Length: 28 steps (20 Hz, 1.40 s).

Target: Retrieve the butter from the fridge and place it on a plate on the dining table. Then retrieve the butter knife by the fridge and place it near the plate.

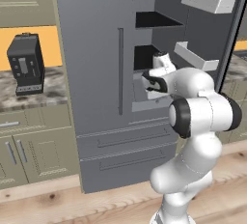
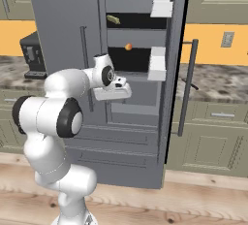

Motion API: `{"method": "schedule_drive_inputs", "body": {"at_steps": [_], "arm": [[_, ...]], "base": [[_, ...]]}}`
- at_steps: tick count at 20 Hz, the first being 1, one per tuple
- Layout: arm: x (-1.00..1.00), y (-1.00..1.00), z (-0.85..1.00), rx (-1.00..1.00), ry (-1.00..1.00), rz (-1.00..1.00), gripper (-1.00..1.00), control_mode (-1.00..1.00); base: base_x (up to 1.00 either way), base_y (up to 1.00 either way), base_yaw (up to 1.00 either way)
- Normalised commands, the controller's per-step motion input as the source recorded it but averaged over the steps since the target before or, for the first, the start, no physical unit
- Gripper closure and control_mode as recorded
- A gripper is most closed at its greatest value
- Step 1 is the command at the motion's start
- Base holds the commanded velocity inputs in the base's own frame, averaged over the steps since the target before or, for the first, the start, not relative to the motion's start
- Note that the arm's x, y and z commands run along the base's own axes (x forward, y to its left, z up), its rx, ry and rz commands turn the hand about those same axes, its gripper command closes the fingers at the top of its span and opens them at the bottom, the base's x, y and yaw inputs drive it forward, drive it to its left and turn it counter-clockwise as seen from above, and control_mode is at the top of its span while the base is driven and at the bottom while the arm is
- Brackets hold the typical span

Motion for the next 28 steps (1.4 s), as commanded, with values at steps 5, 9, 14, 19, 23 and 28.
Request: {"method": "schedule_drive_inputs", "body": {"at_steps": [5,9,14,19,23,28], "arm": [[0.07,0.74,0.16,0.28,-0.3,-0.21,-1.0,-1.0],[-0.12,0.39,0.56,0.1,-0.36,-0.03,-1.0,-1.0],[-0.02,0.5,0.55,-0.11,-0.14,0.09,-1.0,-1.0],[0.0,0.39,0.62,-0.03,0.02,0.11,-1.0,-1.0],[0.14,0.37,0.26,0.01,-0.02,0.03,-1.0,-1.0],[0.3,0.49,0.1,-0.1,-0.04,0.05,-1.0,-1.0]], "base": [[0.0,0.0,0.0],[0.0,0.0,0.0],[0.0,0.0,0.0],[0.0,0.0,0.0],[0.0,0.0,0.0],[0.0,0.0,0.0]]}}
